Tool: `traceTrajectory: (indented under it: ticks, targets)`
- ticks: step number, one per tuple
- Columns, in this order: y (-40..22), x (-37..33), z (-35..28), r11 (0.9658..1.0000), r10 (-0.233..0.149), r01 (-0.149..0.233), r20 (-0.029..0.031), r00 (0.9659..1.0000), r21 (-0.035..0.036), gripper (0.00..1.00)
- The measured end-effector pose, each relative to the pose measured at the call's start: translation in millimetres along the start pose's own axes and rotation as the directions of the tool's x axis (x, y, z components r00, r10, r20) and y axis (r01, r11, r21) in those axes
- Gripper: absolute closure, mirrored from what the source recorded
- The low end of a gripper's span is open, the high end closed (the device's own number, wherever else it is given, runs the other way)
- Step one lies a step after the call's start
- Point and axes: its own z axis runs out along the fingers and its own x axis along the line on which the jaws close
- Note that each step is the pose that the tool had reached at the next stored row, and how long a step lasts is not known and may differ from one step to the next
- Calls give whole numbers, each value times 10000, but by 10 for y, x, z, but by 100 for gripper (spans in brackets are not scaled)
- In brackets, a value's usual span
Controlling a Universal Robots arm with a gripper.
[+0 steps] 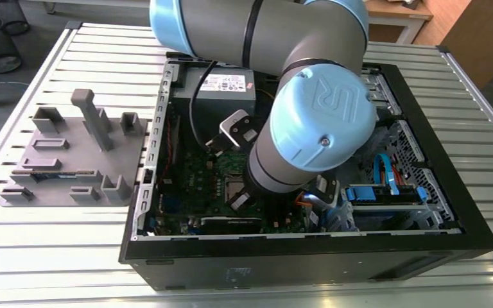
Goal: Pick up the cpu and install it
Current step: 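Install the first cpu locking lever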
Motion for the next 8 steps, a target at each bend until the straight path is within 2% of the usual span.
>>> traceTrajectory:
  ticks: [5, 8]
  targets:
    - [8, -10, 6, 10000, -13, 13, 7, 10000, -15, 89]
    - [11, -11, 7, 10000, -15, 15, 37, 10000, -48, 89]
